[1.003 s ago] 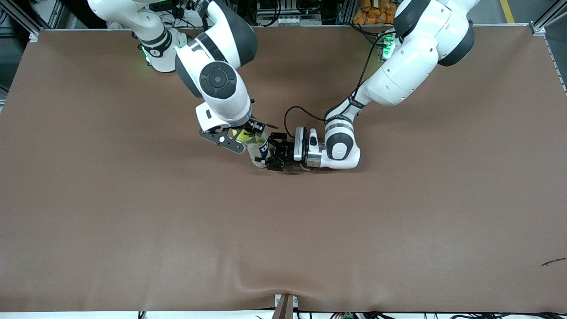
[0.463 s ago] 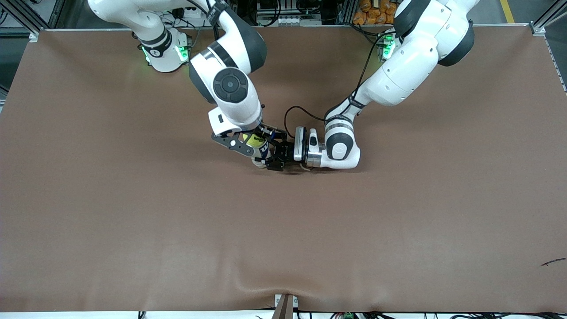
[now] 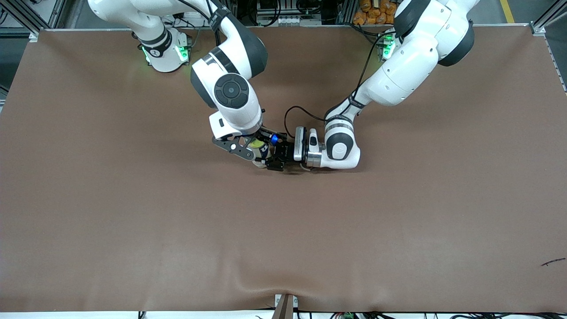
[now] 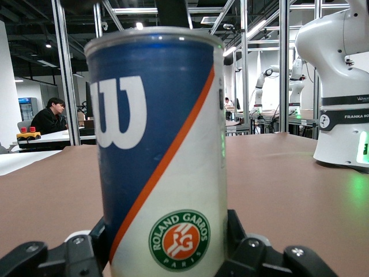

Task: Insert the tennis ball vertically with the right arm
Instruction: 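Release the ball into the can and withdraw the right gripper, then lower the can upright onto the table and open the left gripper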

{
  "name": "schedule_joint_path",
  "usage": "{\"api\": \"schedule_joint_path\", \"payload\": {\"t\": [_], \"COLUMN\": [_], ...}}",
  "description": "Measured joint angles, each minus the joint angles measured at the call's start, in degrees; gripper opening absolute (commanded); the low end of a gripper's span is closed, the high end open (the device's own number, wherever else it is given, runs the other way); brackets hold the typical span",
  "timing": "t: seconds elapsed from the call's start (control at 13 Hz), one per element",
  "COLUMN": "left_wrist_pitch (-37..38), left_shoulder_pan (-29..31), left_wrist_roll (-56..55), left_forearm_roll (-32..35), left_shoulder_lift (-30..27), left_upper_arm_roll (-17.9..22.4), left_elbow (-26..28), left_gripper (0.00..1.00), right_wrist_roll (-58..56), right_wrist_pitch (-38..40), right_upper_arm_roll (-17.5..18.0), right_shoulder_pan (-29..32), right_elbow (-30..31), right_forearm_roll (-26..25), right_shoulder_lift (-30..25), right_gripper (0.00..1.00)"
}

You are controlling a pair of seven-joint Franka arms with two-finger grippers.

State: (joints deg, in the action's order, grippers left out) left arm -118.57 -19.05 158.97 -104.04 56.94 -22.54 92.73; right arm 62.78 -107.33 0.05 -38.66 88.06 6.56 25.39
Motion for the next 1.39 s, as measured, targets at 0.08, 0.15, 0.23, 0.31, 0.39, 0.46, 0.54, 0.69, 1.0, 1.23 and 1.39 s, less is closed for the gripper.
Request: {"api": "schedule_joint_path", "payload": {"t": [0.08,0.15,0.23,0.31,0.39,0.46,0.54,0.69,1.0,1.23,1.39], "left_wrist_pitch": [0.0,0.0,0.0,0.0,0.0,0.0,0.0,0.0,0.4,2.0,2.5], "left_shoulder_pan": [0.0,0.0,0.0,0.0,0.0,0.0,0.0,0.3,0.9,2.5,3.5], "left_wrist_roll": [0.0,0.0,0.0,-0.1,-0.2,-0.3,-0.4,-0.6,-0.7,-0.7,-0.7], "left_forearm_roll": [0.0,0.0,0.0,0.0,0.0,0.0,-0.1,-0.2,-0.2,-0.2,-0.2], "left_shoulder_lift": [0.0,0.0,0.0,0.0,0.0,0.0,0.1,0.1,0.0,-0.6,-2.2], "left_upper_arm_roll": [0.0,0.0,0.0,0.0,0.0,0.0,0.0,0.0,0.0,0.0,0.0], "left_elbow": [0.0,0.0,0.0,0.0,0.1,0.2,0.3,0.3,1.3,3.5,6.0], "left_gripper": [0.9,0.96,1.0,1.0,1.0,1.0,1.0,1.0,1.0,1.0,1.0], "right_wrist_roll": [-0.2,-1.6,-5.0,-10.0,-15.3,-20.4,-24.7,-32.0,-49.3,-54.3,-57.0], "right_wrist_pitch": [0.6,1.9,3.5,4.8,5.3,5.7,5.8,5.8,9.6,14.1,18.0], "right_upper_arm_roll": [-0.4,-0.7,-0.9,-1.1,-1.3,-1.4,-1.4,-1.5,-1.6,-1.5,-1.5], "right_shoulder_pan": [0.4,1.5,3.3,6.0,9.1,12.3,15.3,20.4,30.4,34.6,35.9], "right_elbow": [-0.4,-0.6,-0.8,-0.8,-0.8,-0.8,-0.8,-0.8,0.6,4.6,6.2], "right_forearm_roll": [-0.1,-0.2,-0.2,-0.3,-0.3,-0.2,-0.2,-0.2,-0.2,-0.3,-1.3], "right_shoulder_lift": [-0.3,-1.1,-2.0,-3.0,-3.8,-4.3,-4.4,-4.6,-8.7,-16.3,-22.0], "right_gripper": [1.0,1.0,1.0,1.0,1.0,1.0,1.0,1.0,1.0,1.0,1.0]}}
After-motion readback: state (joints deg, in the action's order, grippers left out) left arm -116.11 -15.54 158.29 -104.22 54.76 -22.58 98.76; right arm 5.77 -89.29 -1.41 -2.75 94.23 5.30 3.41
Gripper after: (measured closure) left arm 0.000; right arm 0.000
